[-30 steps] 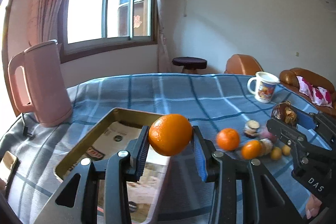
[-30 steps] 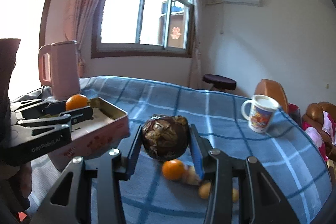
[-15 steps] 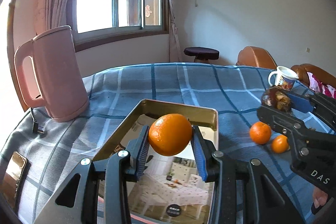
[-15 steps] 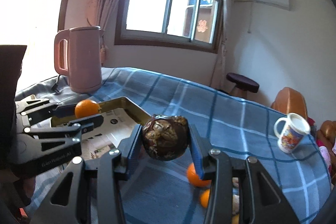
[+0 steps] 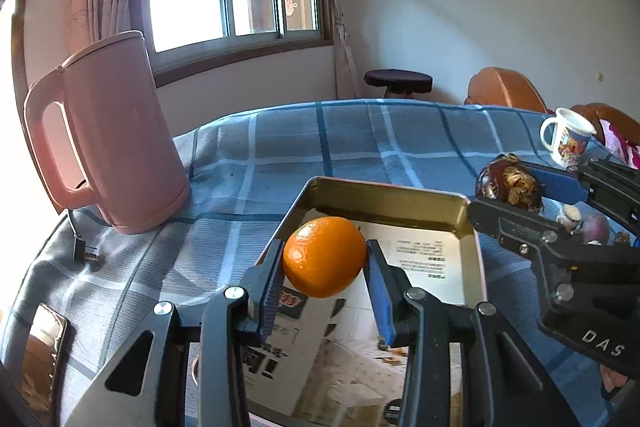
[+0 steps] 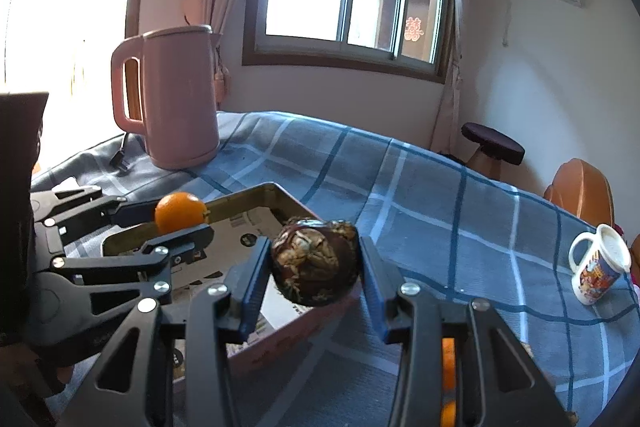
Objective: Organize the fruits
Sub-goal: 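Lower the orange into the tin and open the left tool while the right tool releases the mangosteen there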
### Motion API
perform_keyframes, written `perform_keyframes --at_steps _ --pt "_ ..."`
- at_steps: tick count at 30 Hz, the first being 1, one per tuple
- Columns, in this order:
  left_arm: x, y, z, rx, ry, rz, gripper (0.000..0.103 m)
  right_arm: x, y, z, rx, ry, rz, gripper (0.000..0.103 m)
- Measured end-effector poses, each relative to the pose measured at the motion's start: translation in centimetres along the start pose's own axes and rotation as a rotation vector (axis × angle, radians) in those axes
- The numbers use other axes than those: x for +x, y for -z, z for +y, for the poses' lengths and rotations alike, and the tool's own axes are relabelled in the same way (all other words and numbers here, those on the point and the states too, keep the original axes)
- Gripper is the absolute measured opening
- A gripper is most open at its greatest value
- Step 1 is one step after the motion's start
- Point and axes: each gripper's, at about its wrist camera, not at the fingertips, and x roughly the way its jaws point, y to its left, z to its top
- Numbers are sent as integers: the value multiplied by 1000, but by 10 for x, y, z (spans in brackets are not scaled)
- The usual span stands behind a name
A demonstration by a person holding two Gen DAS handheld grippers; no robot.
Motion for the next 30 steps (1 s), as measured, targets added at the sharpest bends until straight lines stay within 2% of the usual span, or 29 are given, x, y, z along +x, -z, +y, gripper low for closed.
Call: perform_keyframes --at_steps 10,30 --pt "12 2 4 11 -16 43 41 28 0 5 13 -26 59 46" --pt "34 8 8 12 -18 125 41 54 7 13 -24 -33 154 46"
